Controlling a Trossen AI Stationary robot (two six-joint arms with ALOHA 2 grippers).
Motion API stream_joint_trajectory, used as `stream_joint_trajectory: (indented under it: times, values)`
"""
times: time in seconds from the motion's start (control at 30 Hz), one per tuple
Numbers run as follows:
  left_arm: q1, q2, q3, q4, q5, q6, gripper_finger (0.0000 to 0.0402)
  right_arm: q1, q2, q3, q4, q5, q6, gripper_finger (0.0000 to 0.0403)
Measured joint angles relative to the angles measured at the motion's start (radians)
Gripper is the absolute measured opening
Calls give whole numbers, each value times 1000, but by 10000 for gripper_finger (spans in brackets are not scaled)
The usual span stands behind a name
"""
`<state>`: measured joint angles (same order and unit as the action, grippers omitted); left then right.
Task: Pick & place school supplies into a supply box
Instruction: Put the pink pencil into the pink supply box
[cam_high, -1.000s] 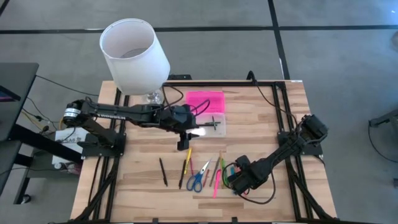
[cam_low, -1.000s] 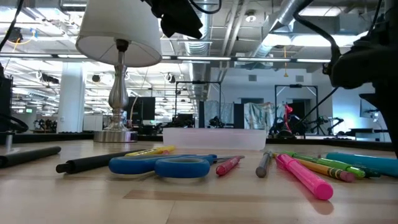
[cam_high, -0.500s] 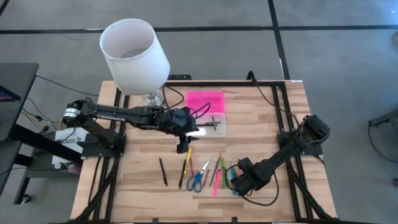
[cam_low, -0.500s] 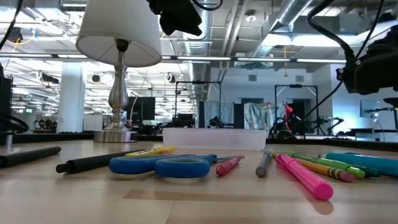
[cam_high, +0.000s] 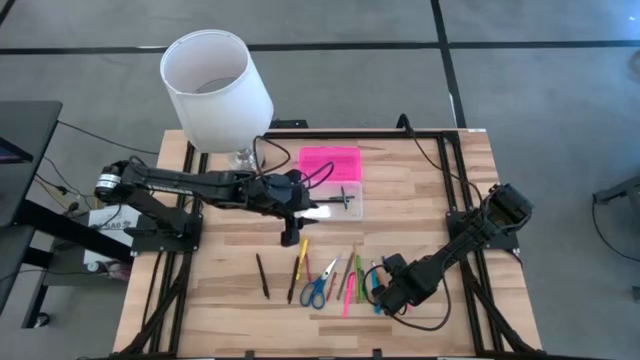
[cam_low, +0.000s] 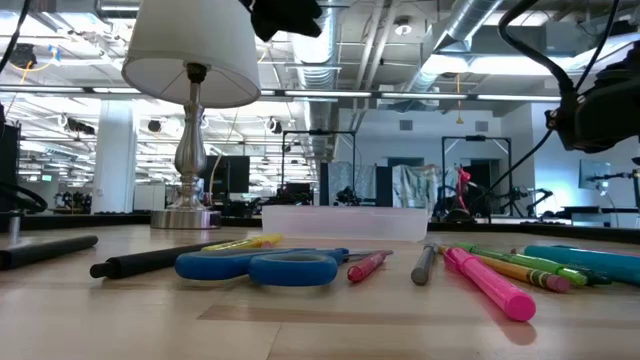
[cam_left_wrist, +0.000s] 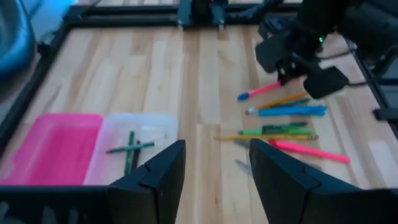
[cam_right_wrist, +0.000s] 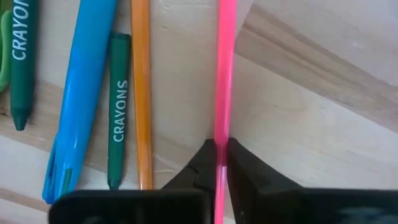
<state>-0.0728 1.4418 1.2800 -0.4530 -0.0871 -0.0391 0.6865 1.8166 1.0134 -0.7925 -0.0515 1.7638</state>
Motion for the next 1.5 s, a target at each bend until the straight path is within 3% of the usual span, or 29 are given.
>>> stream_joint_trajectory:
  times: [0.83, 1.5]
  values:
    - [0, -51, -7, -60, -33, -3, 173, 1, 3, 26, -29, 39, -18, 1]
    - [1, -51, -8, -98, -60, 9, 173, 1, 5, 171, -221, 160, -115, 0]
